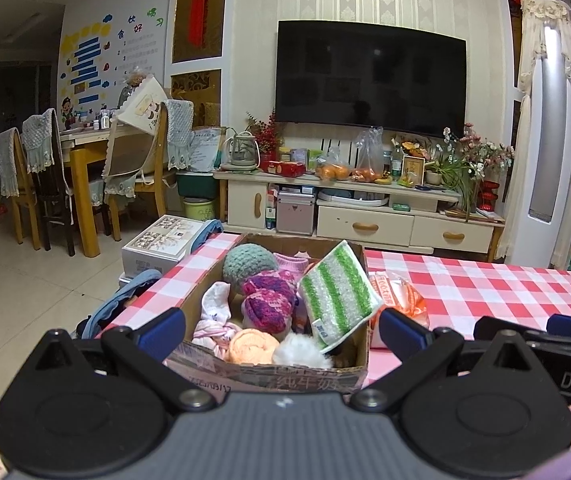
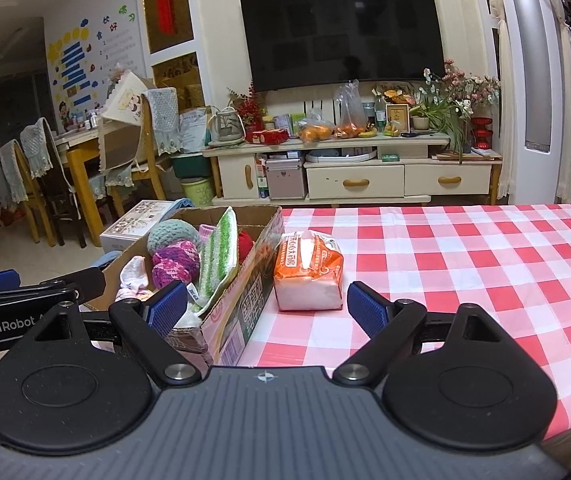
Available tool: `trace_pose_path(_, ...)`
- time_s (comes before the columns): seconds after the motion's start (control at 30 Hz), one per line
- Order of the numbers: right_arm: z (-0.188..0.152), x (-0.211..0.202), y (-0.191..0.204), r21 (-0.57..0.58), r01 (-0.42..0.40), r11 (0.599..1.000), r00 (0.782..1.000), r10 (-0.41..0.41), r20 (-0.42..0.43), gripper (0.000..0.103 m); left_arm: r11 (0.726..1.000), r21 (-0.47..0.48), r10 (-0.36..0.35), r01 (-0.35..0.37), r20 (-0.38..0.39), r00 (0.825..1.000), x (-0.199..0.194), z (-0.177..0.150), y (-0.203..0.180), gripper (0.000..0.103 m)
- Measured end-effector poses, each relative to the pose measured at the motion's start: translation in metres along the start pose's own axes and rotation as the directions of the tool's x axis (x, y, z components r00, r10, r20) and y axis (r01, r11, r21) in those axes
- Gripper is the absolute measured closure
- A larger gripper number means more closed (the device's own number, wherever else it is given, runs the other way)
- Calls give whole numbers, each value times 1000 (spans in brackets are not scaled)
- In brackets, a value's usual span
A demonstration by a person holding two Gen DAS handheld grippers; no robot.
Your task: Organize soft objects
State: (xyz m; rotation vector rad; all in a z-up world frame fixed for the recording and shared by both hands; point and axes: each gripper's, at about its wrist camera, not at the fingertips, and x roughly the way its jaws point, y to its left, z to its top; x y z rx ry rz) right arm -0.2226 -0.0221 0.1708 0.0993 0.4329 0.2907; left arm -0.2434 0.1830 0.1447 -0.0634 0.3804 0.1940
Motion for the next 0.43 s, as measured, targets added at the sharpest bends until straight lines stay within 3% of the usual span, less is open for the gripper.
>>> trace_pose_path(0.43, -8, 5, -16, 46, -8, 999, 1000, 8, -14, 0, 999, 43, 11, -9, -40, 999, 16, -6, -18, 1)
